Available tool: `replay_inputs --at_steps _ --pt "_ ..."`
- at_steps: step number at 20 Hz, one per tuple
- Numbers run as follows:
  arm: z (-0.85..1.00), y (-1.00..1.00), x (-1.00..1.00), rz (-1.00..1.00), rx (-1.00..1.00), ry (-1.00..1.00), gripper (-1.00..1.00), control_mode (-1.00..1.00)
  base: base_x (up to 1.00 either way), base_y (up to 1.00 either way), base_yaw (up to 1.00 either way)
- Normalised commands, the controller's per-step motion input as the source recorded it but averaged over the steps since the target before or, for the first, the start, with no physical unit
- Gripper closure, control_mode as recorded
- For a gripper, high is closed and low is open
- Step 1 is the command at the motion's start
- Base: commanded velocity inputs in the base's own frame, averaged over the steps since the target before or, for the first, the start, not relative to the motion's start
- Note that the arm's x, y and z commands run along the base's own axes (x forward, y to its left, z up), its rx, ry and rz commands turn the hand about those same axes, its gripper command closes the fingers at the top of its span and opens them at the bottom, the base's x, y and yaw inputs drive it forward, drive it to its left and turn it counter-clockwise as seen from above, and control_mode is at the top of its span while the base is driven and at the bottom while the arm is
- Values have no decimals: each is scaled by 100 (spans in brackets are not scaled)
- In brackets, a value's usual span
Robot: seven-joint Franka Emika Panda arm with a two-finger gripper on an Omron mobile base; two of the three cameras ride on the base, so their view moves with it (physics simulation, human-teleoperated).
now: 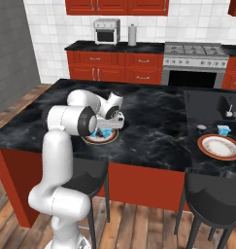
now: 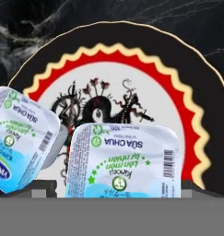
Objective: Place two yogurt containers on each plate.
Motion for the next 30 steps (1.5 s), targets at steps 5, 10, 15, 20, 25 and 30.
replay_inputs --at_steps 5,10,15,20,25,30 --pt "19 0 0 0 0 0 -100 -100 0 0 0" --pt "73 -2 -15 0 0 0 -100 -100 0 0 0" --pt "77 -21 -81 0 0 -2 -100 -100 0 0 0" --pt "39 -7 -100 1 0 -10 -100 -100 0 0 0" --pt "4 10 -100 -1 -6 -9 -100 -100 0 0 0" --pt "31 9 -100 -17 -9 -1 -100 -100 0 0 0"
